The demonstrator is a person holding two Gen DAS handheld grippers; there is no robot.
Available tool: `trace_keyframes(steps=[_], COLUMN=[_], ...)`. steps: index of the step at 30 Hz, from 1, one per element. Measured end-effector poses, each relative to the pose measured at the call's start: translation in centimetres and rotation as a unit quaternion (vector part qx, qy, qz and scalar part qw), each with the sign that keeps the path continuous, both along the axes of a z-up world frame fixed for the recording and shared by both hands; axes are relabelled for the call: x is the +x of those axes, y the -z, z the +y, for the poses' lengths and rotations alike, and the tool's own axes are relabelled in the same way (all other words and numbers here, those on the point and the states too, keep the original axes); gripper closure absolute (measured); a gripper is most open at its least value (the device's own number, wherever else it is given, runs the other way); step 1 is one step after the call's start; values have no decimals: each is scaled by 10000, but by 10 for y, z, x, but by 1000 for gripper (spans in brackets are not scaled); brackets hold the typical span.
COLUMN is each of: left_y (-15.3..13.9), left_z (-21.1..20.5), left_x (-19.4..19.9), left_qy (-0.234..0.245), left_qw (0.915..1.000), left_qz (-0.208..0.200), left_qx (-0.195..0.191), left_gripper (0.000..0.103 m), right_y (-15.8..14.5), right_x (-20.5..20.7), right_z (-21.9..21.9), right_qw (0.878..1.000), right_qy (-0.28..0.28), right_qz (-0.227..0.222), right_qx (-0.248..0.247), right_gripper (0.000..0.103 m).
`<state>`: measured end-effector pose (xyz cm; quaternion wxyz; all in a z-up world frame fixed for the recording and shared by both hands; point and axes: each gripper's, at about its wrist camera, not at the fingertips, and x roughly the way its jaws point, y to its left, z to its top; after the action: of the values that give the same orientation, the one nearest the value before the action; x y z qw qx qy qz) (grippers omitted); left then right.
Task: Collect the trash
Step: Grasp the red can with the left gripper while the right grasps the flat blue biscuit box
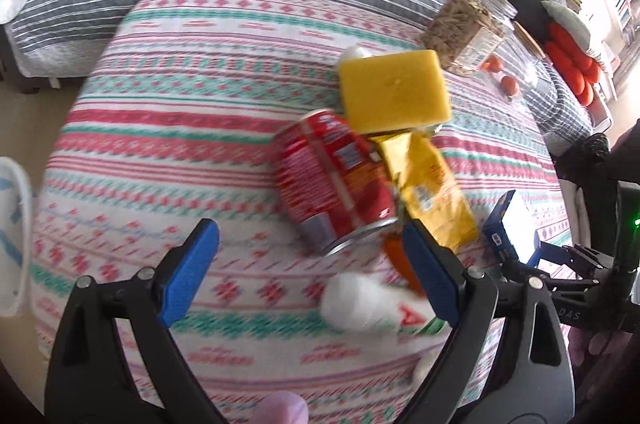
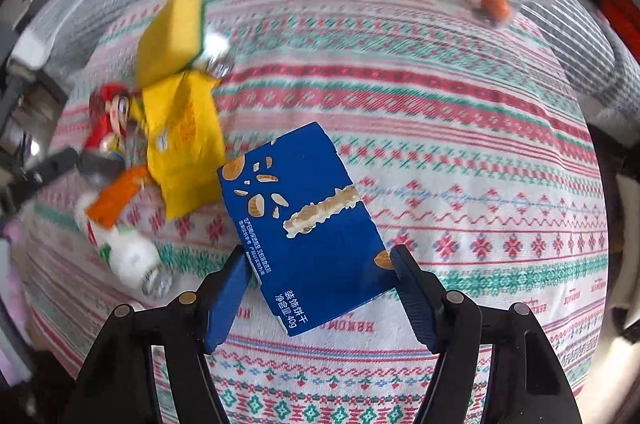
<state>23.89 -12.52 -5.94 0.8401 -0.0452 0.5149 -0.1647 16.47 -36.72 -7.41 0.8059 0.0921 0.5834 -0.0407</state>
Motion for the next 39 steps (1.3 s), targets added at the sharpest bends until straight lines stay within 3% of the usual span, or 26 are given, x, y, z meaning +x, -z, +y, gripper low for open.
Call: trace_keyframes(steps=[5, 9, 13, 24, 39], left_y=[9, 20, 22, 6, -23], left_z=[-17, -20, -16, 9, 75], left_x=[12, 23, 23, 7, -13], left_qy=[58, -51, -92, -169, -476], left_qw=[9999, 9996, 9993, 9997, 9987], left_qz=[66, 211, 171, 90, -166], left_qx=[-74, -178, -315, -168, -29], left_gripper=[11, 31, 31, 32, 32], right_y=[-5, -11, -15, -36, -51], right_x=[2, 2, -2, -6, 17], right_z=[-16, -21, -21, -9, 71], right_qw=[9994, 9992, 9990, 9982, 9973], right_qy=[276, 311, 348, 363, -159], right_qz=[-50, -146, -188, -453, -657], right_qx=[196, 224, 193, 172, 278], right_gripper=[31, 31, 31, 31, 31])
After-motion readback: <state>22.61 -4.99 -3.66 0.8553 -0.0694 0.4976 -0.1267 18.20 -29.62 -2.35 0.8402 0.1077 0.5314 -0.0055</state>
